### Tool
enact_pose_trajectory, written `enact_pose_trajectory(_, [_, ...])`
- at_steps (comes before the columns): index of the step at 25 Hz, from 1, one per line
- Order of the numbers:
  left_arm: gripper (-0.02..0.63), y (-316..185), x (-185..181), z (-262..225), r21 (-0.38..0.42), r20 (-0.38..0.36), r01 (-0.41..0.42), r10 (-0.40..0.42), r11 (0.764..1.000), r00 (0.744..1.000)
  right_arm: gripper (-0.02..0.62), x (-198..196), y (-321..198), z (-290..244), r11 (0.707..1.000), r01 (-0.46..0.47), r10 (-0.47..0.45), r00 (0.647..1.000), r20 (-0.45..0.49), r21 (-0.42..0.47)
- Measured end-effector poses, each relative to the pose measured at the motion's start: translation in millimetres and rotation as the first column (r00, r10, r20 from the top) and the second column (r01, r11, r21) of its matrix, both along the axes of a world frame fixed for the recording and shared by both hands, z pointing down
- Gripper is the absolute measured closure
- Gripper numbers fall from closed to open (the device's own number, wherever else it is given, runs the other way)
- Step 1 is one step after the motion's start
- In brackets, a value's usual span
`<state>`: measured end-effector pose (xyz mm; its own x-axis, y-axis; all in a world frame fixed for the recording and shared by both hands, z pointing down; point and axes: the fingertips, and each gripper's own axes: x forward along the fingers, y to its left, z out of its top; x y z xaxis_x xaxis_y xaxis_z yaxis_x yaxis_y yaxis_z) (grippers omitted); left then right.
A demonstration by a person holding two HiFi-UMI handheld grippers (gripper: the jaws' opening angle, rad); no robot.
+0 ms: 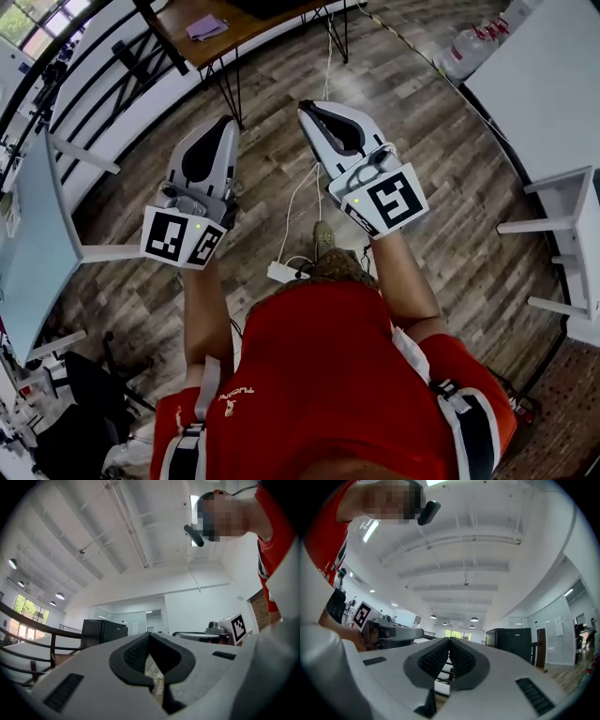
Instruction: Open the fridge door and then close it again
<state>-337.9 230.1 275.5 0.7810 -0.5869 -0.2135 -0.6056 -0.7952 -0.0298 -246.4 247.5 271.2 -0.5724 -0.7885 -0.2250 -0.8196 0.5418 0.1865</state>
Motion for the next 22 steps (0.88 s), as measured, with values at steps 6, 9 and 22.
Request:
enact_pose_trajectory(6, [0.597, -79, 58, -6, 0.002, 0.021, 0.047, -0.047, 0.999, 0.999, 0.569, 60, -80, -2, 0.999, 0.046, -0.046, 0.999, 0.016, -0.009])
enact_pose_trajectory(9, [0.597, -111, 81, -12, 0.001, 0.023, 0.076, -0.076, 0.997, 0.997, 0.569, 85, -112, -6, 0.997, 0.076, -0.075, 0.997, 0.026, -0.011])
enact_pose_trajectory(22, [0.597, -209, 131, -23, -0.011, 0.034, 0.107, -0.107, 0.994, 0.994, 0.569, 133, -200, -11, 0.994, 0.107, -0.106, 0.993, 0.052, -0.025])
